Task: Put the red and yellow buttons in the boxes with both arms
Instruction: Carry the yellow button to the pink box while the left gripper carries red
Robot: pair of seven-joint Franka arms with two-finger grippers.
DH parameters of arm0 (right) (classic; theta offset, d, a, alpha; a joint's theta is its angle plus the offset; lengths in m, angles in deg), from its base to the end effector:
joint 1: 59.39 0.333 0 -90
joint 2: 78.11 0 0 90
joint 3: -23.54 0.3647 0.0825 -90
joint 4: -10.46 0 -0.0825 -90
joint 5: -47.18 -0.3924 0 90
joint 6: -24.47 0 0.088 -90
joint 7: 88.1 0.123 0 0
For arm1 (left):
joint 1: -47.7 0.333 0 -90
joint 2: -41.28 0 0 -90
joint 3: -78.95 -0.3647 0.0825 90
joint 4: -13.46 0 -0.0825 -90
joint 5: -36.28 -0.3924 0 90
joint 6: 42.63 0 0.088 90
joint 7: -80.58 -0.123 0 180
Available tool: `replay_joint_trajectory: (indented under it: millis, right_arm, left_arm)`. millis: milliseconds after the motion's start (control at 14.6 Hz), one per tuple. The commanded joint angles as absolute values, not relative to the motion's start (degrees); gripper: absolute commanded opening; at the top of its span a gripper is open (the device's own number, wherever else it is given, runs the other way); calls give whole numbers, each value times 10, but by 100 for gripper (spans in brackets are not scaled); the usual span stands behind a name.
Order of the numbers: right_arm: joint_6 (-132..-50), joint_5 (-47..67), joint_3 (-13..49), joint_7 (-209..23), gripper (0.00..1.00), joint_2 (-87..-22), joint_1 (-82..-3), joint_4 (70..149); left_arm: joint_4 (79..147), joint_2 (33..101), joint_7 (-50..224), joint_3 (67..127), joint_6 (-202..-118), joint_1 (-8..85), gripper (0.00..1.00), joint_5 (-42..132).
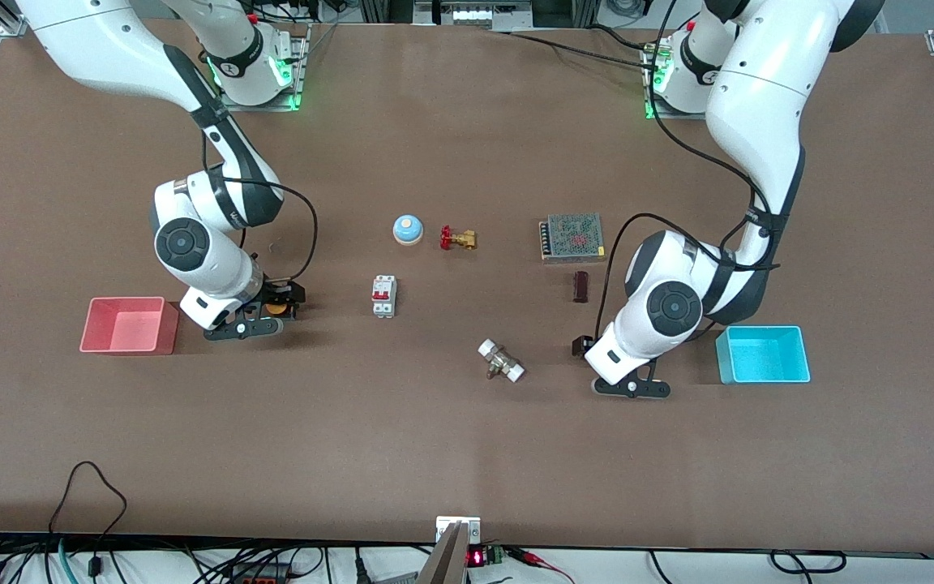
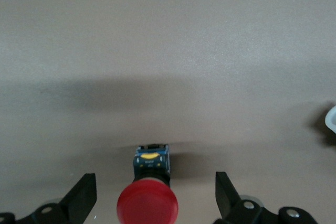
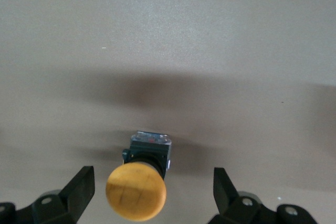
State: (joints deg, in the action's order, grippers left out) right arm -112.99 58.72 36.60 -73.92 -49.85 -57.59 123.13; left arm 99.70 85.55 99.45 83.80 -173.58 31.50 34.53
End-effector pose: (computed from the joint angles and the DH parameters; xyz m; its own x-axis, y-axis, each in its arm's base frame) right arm 0.6198 0.1534 0.2417 0.9897 0.1385 -0.0363 0.1396 -0.9897 0.0321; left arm 0.7088 -0.2592 0.2236 0.9994 -0.0337 -0.0017 -0.0336 -0.9987 0.0372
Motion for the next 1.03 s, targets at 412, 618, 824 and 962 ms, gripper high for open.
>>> replay_joint_trajectory:
  millis: [412, 618, 824, 962]
  right_arm:
    - [-1157, 602, 370, -728, 68, -476, -572, 1234]
    - [-1157, 602, 370, -728, 41, -473, -572, 1234]
    - [-1155, 601, 370, -726, 11, -475, -573, 1232]
    - [-1152, 598, 370, -730, 9, -482, -575, 1223]
  left_arm:
    - [1043, 842, 1004, 830, -1799, 315, 19, 341]
    - [1013, 806, 1002, 819, -1706, 326, 19, 341]
    - [978, 769, 998, 781, -1610, 335, 19, 340]
    - [974, 744, 970, 764, -1561, 354, 19, 340]
